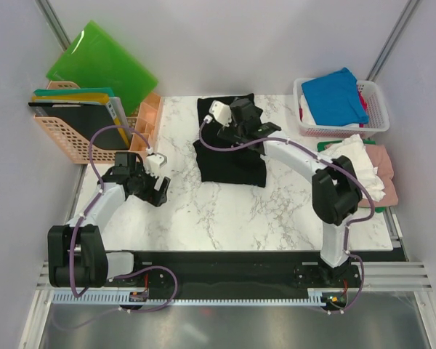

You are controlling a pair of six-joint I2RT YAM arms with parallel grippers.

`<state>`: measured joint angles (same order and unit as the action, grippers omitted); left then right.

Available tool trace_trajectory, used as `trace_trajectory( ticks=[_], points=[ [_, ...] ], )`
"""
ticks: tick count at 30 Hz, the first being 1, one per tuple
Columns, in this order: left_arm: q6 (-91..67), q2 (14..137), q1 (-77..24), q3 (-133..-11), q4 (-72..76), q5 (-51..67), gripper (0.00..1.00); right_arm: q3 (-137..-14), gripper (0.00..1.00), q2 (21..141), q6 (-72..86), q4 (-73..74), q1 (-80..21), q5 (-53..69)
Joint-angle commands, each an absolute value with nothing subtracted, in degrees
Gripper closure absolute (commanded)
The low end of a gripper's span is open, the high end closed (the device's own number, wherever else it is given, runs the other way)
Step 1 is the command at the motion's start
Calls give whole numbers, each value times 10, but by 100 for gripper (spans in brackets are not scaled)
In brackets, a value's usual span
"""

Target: Fold and stack the t-shirts

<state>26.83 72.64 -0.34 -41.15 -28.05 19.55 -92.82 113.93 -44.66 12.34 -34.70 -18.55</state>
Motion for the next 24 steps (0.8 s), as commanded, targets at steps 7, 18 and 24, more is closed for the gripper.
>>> trace_trajectory(
  ticks=[7,18,24],
  points=[
    [265,711,-1,-396,-254,208,0,-934,46,997,-255,394,-282,9],
    [265,711,-1,-398,-254,211,0,-888,5,1028,-248,479,-251,162],
    [264,708,-1,-397,-258,210,0,-921,9,1107,-263,462,-240,172]
  ],
)
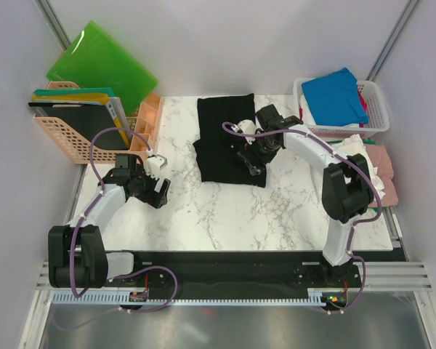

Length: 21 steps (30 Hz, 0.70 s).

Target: Fold and stack the t-shirts

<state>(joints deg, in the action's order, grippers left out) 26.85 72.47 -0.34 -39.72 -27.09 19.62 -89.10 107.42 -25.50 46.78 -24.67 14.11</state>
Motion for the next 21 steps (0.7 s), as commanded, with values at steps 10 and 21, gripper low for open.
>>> trace_trajectory(
  ticks=[10,21],
  points=[
    [265,713,-2,-394,-259,206,0,-1041,12,1200,-264,463,-224,180],
    [265,727,-1,-404,-258,205,0,-1088,28,1248,-259,467,-220,193]
  ],
)
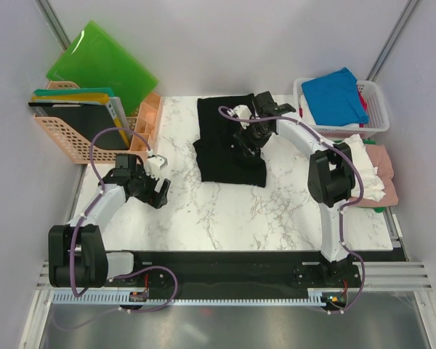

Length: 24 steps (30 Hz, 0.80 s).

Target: Fold and stack the t-shirts

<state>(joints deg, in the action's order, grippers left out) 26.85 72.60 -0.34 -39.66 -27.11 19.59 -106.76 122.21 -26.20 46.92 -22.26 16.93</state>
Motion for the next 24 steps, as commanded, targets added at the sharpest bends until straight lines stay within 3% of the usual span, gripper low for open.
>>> trace_trajectory(
  ticks=[1,5,7,9,10,12,24],
  points=[
    [266,727,-1,-403,-258,202,0,-1092,29,1252,-257,469,-221,200],
    [268,727,-1,-404,-258,200,0,-1092,39,1263,-256,470,-220,202],
    [268,728,-1,-405,-258,200,0,-1089,58,1263,-258,473,-220,202],
    [265,729,-1,-406,-257,201,0,-1087,83,1262,-258,471,-220,195],
    [265,732,-1,-406,-257,203,0,-1088,88,1262,-258,472,-221,189],
    [264,736,-1,-408,-257,203,0,-1090,92,1260,-258,468,-221,167],
    [263,735,-1,-406,-258,203,0,-1136,94,1271,-278,428,-217,61]
  ],
)
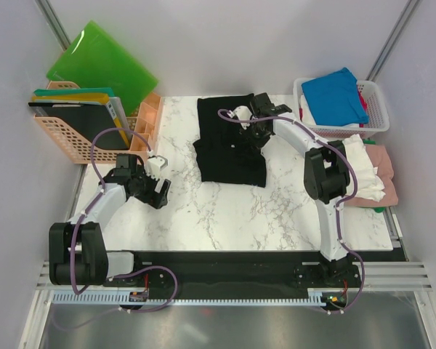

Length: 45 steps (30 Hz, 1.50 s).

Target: Fold and stack the t-shirts

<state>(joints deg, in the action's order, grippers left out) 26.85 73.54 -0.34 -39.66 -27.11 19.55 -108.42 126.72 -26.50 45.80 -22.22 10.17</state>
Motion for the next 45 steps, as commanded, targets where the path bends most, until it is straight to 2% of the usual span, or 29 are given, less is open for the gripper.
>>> trace_trajectory(
  ticks=[1,7,8,10,11,12,14,24,31,34,35,39,45],
  points=[
    [263,734,-1,-405,-258,203,0,-1144,94,1275,-279,428,-217,50],
    [264,733,-1,-400,-259,205,0,-1197,94,1303,-287,425,-200,19],
    [265,734,-1,-401,-260,206,0,-1201,91,1309,-288,425,-199,13],
    [264,735,-1,-403,-261,209,0,-1197,75,1312,-300,416,-196,-9],
    [264,736,-1,-403,-262,210,0,-1194,46,1319,-304,414,-196,-32],
    [265,735,-2,-403,-263,211,0,-1189,32,1321,-308,410,-195,-45],
    [264,735,-1,-403,-263,213,0,-1165,16,1319,-303,390,-194,-80],
    [263,736,-1,-402,-265,215,0,-1021,10,1220,-252,278,-192,-206],
    [262,744,-1,-403,-265,219,0,-962,12,1131,-234,296,-192,-89],
    [262,737,-1,-401,-265,215,0,-969,11,1113,-219,336,-192,-8],
    [262,737,-1,-402,-264,214,0,-984,7,1113,-218,372,-193,62],
    [261,740,-1,-403,-265,214,0,-1050,2,1151,-210,456,-193,176],
    [262,735,-1,-403,-266,214,0,-1191,2,1266,-224,524,-192,207]
  ],
)
